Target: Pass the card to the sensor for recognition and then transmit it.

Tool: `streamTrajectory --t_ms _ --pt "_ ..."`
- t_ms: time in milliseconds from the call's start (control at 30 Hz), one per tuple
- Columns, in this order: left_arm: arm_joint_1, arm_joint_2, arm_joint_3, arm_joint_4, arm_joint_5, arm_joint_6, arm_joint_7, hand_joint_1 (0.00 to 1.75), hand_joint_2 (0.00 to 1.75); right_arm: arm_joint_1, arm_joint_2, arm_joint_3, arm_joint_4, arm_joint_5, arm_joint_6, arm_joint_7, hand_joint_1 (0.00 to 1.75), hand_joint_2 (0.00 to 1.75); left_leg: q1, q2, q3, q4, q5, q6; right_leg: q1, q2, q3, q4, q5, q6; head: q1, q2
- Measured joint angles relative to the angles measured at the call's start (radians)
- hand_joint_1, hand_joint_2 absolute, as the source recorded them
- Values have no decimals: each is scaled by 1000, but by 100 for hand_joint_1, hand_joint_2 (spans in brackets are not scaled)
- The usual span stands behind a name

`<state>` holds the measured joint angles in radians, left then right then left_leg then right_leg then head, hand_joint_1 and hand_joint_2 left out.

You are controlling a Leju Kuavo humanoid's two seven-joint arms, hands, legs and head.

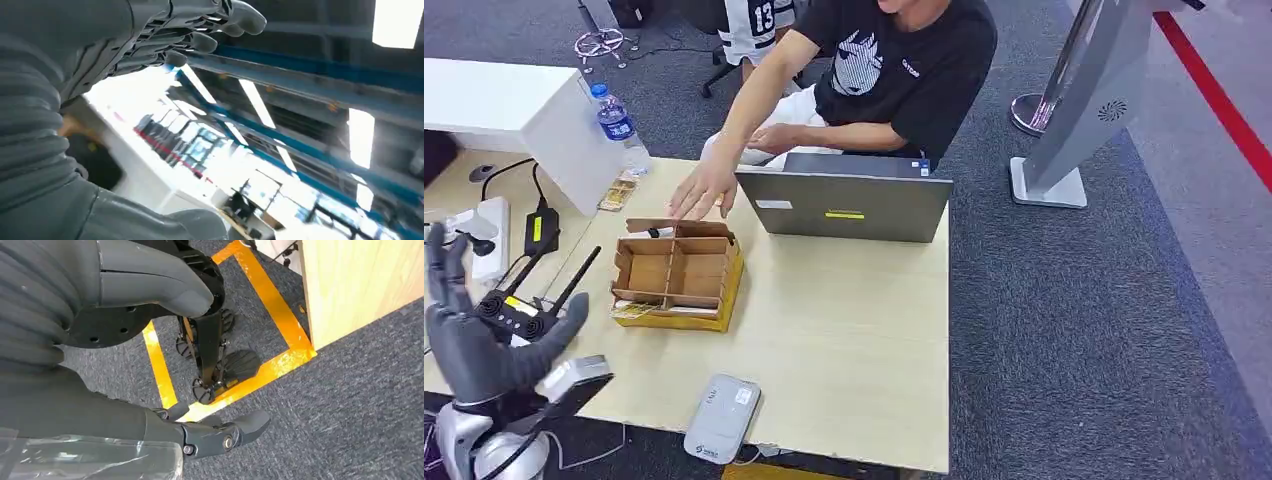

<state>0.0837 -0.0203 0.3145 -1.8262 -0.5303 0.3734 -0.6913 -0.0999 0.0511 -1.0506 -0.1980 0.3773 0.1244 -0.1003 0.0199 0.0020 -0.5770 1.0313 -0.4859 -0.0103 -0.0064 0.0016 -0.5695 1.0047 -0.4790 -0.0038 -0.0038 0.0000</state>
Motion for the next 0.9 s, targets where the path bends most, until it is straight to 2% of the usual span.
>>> streamTrajectory --t_ms 100,133,233,300,400,433,467,500,533,633,700,833,867,900 --pt "2 -17 115 -14 203 -60 -3 0 175 0 1 -8 0 3 -3 0 0 175 1 0 0 0 0 0 0 0 0 1 0 0 0 0" --pt "-1 -22 162 -14 274 -101 -4 0 175 0 1 -11 0 10 -4 2 0 175 1 0 0 0 0 -1 1 0 0 1 0 0 0 0" --pt "-36 -42 332 -1 429 -251 -4 0 175 1 2 -14 0 19 -5 4 0 175 1 0 0 -1 0 -1 1 0 -1 1 0 -1 0 0" --pt "-83 -50 484 62 514 -380 -5 0 175 0 2 -15 0 33 -6 6 0 175 1 0 0 -1 0 -1 1 0 0 1 0 0 0 0" --pt "-144 -48 663 175 589 -510 -6 0 175 0 4 -14 0 48 -6 13 0 175 0 1 0 -1 0 -1 1 1 0 1 0 0 0 0" --pt "-183 -23 728 266 623 -547 -6 0 175 -1 4 -14 0 58 -6 16 0 175 0 0 -2 -2 0 -1 1 -1 1 1 -1 0 1 0" --pt "-218 19 811 398 675 -587 -6 0 175 -5 5 -14 0 69 -6 21 0 175 0 0 0 -2 0 -1 0 0 1 1 -1 0 2 0" --pt "-234 62 883 521 722 -602 -5 0 175 -11 5 -14 1 77 -6 25 0 175 0 3 2 -2 -1 -3 0 3 1 1 0 -1 3 0" --pt "-238 97 945 640 759 -611 0 0 175 -15 6 -14 2 85 -5 31 0 175 1 8 4 -2 -2 -4 0 9 1 1 0 -2 -2 0" --pt "-245 193 1059 954 863 -615 34 0 175 -21 6 -13 2 104 -5 47 0 175 1 5 4 -2 -2 -4 0 6 1 1 -1 -2 -4 0" --pt "-238 225 1108 1123 887 -588 93 0 175 -32 6 -13 2 106 -4 55 0 175 0 4 3 -2 -2 -4 0 4 1 1 -2 -2 -3 0" --pt "-226 237 1149 1328 887 -542 191 0 175 -40 6 -13 2 106 -3 59 0 175 -1 1 2 -2 -2 -3 0 2 2 0 -2 -1 -2 0" --pt "-224 236 1155 1366 879 -531 219 65 175 -40 6 -13 2 106 -3 60 115 175 -1 1 2 -2 -2 -3 0 1 2 -1 -2 -1 -2 0" --pt "-222 232 1156 1400 861 -513 252 175 175 -39 6 -13 2 105 0 62 175 175 -1 1 2 -1 -2 -3 0 1 2 -1 -2 0 -2 0"
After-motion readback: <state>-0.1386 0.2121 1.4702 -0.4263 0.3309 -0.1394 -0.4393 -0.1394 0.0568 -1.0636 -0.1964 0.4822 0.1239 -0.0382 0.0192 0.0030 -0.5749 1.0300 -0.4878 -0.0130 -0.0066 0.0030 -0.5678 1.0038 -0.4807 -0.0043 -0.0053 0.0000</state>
